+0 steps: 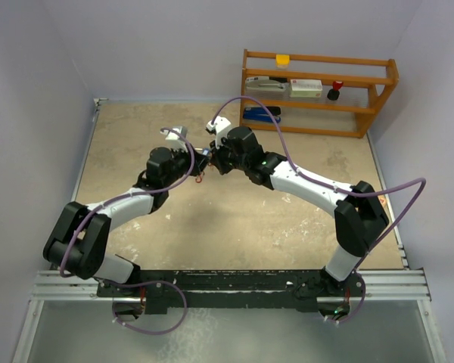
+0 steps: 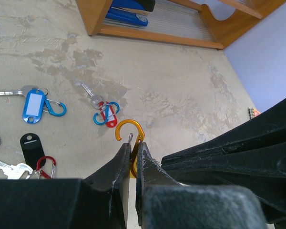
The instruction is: Put the keys on the keyring
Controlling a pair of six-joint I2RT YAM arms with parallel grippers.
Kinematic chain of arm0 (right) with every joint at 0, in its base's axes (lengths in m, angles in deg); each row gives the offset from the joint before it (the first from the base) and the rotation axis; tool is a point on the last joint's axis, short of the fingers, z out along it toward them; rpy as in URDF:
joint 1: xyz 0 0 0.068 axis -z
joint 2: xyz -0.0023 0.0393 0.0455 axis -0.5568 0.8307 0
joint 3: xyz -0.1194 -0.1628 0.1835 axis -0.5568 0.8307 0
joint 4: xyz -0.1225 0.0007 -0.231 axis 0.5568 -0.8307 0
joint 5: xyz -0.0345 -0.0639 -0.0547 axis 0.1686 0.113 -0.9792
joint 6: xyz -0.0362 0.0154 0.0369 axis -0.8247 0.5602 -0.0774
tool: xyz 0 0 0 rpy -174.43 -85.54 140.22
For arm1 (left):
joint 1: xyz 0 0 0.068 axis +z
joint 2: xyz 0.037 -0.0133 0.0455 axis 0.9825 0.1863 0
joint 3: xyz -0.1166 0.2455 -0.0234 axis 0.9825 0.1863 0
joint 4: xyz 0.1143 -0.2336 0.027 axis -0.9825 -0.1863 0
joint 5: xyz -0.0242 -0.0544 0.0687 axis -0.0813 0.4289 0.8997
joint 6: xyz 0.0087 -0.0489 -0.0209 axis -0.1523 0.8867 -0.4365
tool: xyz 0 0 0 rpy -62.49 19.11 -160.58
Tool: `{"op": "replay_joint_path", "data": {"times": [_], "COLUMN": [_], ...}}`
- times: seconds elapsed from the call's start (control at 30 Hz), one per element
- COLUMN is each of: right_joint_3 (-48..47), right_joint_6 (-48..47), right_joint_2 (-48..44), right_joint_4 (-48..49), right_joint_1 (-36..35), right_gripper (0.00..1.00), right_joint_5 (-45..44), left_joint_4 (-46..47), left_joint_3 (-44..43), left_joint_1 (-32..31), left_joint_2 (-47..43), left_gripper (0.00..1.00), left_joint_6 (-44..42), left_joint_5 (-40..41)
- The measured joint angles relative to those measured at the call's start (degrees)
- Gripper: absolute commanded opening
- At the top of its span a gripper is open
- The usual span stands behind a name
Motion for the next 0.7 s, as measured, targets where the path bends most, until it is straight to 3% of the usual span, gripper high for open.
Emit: {"op": "replay_joint_path", "data": {"times": [0.33, 0.4, 0.53, 0.7], "right_joint_3": [-0.02, -0.13, -0.13, 1.44], "right_joint_6": [-0.11, -0.31, -0.52, 0.63], "right_joint_2": [0.35, 0.63, 0.74, -0.57], "right_joint_4": [-0.02, 0.00, -0.20, 0.13], "right_joint_1": [0.00, 0.00, -0.02, 0.00], "right_gripper": [0.01, 0.13, 0.46, 0.64], "right_joint_5": [0.04, 0.07, 0.09, -1.60], "left_joint_4": [-0.26, -0.57, -1.01, -1.01], "left_joint_3": [-1.53, -1.68, -1.77, -1.92], "left_joint_1": [0.02, 0.07, 0.11, 0.09], "left_joint_2": [0.26, 0.33, 0.37, 0.37], "left_gripper": [0.00, 0.00, 0.00, 0.00], "left_joint_6": [-0.07, -0.09, -0.02, -0.02], "left_joint_5": [0.20, 0.37, 0.72, 0.96]}}
